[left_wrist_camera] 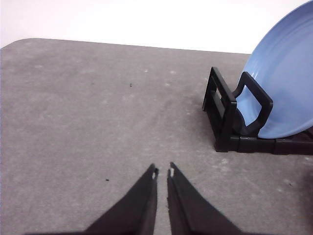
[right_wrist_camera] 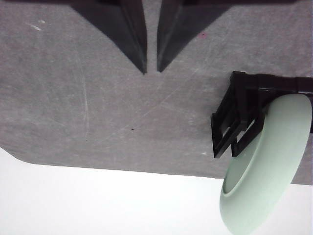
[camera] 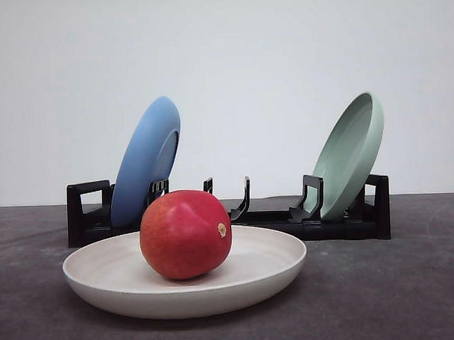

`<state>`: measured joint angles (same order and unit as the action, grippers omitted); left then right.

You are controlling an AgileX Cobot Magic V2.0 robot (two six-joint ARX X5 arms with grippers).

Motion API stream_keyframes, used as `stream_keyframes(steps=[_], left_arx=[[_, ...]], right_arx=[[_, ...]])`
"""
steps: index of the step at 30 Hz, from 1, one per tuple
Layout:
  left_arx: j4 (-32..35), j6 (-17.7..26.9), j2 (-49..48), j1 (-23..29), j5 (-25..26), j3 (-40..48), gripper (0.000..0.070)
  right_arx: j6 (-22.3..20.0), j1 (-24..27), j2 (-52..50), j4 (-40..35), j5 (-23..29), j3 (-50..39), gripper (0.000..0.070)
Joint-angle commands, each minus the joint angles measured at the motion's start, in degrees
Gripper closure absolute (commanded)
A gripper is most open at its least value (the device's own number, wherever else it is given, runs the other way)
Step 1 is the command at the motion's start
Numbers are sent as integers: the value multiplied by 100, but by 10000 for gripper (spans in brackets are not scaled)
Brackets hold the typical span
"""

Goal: Place pomegranate in white plate

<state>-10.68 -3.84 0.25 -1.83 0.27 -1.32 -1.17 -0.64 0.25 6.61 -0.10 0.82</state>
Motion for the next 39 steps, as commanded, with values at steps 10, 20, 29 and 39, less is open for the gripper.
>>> stream_keyframes(steps=[10,20,29,39], left_arx=[[-4,55,-7,4,0,63,684],[-4,55,-7,4,0,63,684],[-4,55,-7,4,0,63,684],[-4,55,-7,4,0,63,684]], right_arx=[[75,7,-4,-65,15,-22,668],[74,7,-4,-63,15,-22,668],[74,7,-4,-63,15,-22,668],[76,7,-4,-63,15,-22,668]])
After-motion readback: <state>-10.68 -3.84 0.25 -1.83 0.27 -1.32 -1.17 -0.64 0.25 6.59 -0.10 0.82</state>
